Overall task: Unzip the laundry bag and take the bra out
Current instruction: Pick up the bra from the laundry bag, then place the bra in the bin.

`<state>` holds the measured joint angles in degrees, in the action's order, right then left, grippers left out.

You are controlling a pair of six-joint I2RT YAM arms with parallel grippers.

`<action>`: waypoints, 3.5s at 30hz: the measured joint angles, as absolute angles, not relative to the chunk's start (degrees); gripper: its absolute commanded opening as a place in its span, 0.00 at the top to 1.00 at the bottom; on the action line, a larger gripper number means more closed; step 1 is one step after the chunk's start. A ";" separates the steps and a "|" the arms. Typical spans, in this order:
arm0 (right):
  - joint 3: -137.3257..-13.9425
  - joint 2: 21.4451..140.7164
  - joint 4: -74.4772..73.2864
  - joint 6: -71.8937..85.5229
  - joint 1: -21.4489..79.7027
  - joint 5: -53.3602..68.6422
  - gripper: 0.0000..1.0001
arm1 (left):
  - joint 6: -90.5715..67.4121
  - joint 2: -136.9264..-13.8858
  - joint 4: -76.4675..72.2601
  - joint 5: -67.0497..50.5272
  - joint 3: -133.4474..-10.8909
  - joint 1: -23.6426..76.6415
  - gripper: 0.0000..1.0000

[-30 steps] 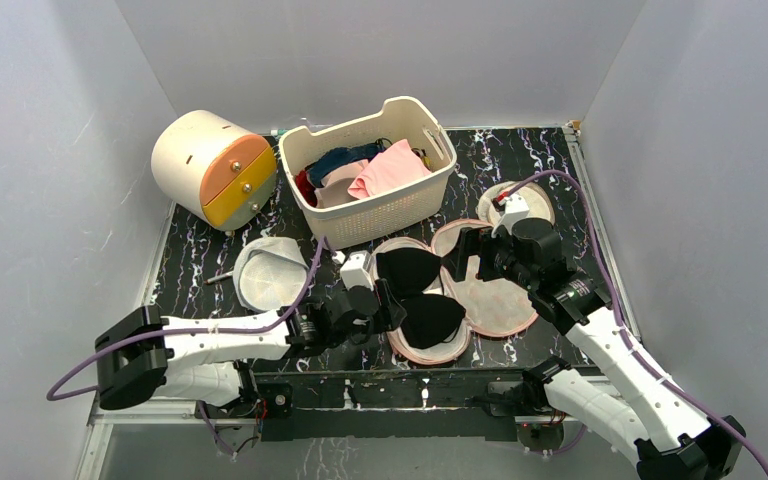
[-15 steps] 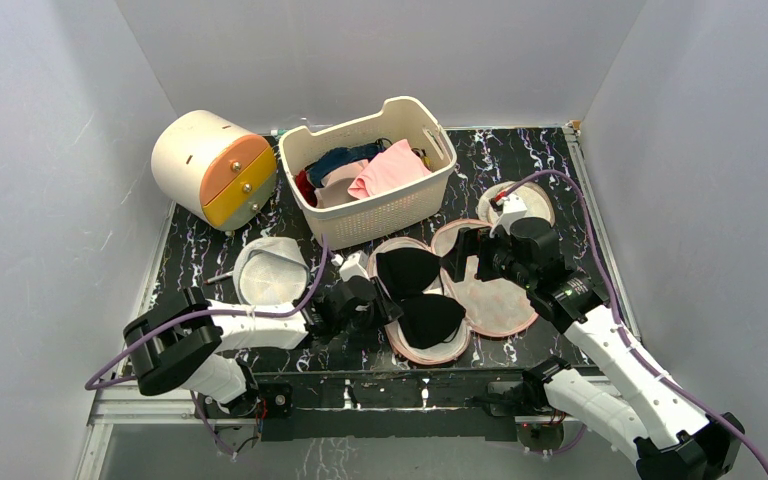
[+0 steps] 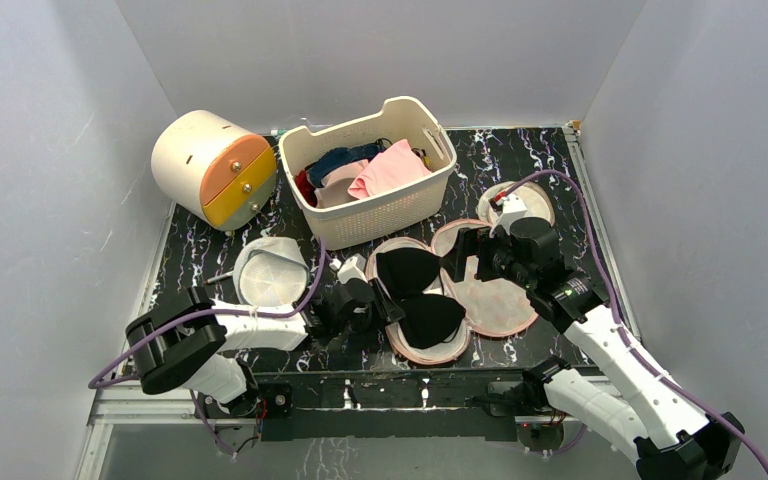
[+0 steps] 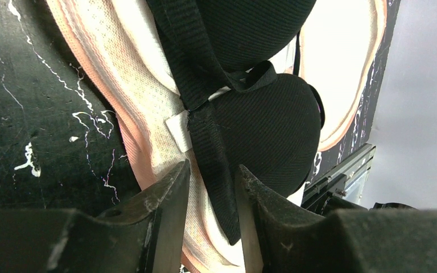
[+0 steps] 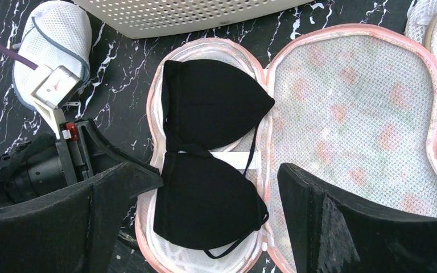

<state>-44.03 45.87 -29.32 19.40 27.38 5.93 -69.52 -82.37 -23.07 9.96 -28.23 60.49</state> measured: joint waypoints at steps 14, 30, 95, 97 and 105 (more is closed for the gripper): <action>-44.01 45.89 -29.32 19.38 27.38 5.96 0.02 | -71.68 -86.59 -34.61 5.48 -24.80 57.87 0.76; -43.99 46.61 -29.32 19.38 27.38 5.98 0.02 | -73.12 -87.85 -41.52 3.01 -24.36 57.10 0.71; -43.38 31.57 -29.76 20.95 27.38 -7.46 0.02 | -24.73 -74.81 11.94 12.78 -86.30 49.12 1.00; -43.38 31.46 -29.78 20.99 27.38 -7.62 0.02 | -24.27 -78.48 12.80 12.27 -90.19 46.78 1.00; -43.35 31.20 -29.76 21.08 27.38 -7.77 0.02 | -29.10 -93.12 11.09 3.27 -99.42 35.73 1.00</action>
<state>-43.35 31.20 -29.76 21.08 27.38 -7.77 -29.10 -93.12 11.09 3.27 -99.42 35.73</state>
